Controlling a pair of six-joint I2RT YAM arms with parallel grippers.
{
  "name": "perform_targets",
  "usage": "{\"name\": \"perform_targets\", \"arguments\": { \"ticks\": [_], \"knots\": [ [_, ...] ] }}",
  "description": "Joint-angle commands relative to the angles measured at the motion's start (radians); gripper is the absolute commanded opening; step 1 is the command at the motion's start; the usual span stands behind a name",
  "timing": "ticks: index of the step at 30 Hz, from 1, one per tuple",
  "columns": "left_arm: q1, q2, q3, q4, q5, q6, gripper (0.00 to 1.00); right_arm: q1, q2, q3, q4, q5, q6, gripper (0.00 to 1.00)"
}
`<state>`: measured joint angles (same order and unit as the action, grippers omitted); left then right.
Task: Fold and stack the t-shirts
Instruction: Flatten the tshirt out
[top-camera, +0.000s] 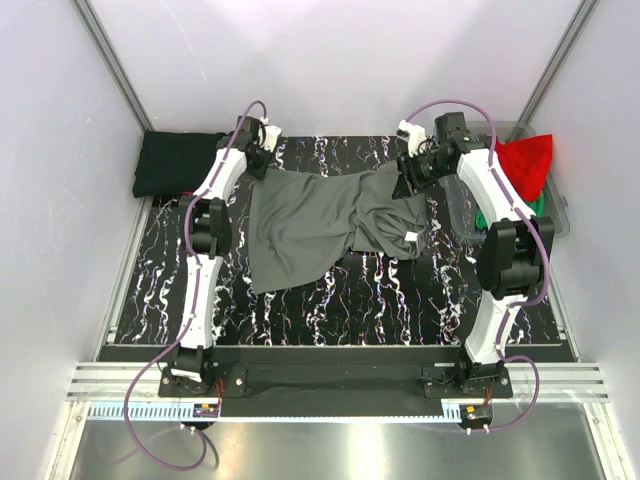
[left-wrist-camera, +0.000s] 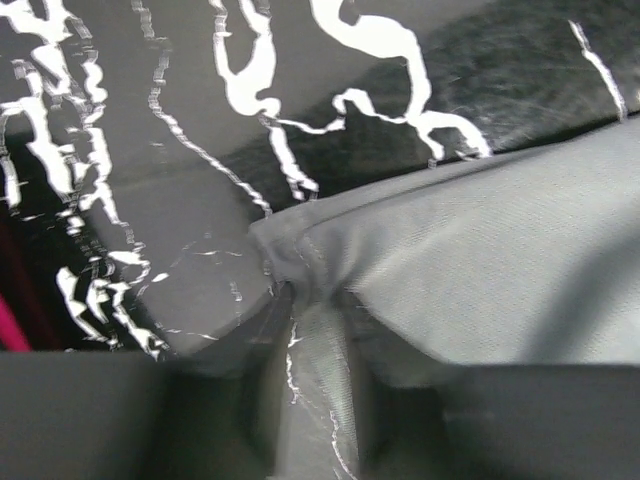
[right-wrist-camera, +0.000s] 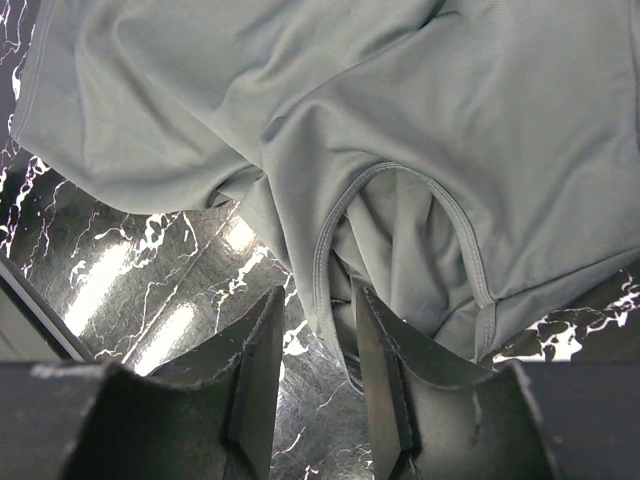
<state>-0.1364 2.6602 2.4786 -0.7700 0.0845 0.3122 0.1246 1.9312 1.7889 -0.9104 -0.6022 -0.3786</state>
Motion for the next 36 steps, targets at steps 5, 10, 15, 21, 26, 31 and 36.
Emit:
{"name": "perform_targets", "arguments": {
  "ticks": [5, 10, 15, 21, 26, 31, 36],
  "knots": [
    [0.015, -0.048, -0.115, -0.161, 0.126, 0.053, 0.0, 0.018, -0.021, 0.032, 0.012, 0.015, 0.006, 0.39],
    [0.046, -0.188, -0.236, -0.213, 0.149, 0.077, 0.0, 0.018, -0.047, 0.0, 0.007, 0.022, 0.0, 0.38],
    [0.043, -0.388, -0.488, -0.203, 0.115, 0.143, 0.0, 0.02, -0.103, -0.025, -0.021, 0.028, -0.014, 0.37],
    [0.003, -0.709, -0.824, -0.172, 0.132, 0.18, 0.0, 0.018, -0.184, -0.117, -0.048, 0.035, -0.017, 0.36],
    [-0.063, -0.833, -0.961, -0.147, 0.115, 0.157, 0.0, 0.018, -0.061, -0.07, 0.043, 0.071, 0.001, 0.36],
    [-0.074, -0.812, -0.94, -0.137, 0.106, 0.113, 0.0, 0.018, 0.265, 0.337, 0.033, 0.114, 0.038, 0.38],
    [-0.083, -0.816, -0.937, -0.133, 0.086, 0.114, 0.0, 0.023, 0.552, 0.656, 0.013, 0.199, 0.056, 0.5]
  ]
}}
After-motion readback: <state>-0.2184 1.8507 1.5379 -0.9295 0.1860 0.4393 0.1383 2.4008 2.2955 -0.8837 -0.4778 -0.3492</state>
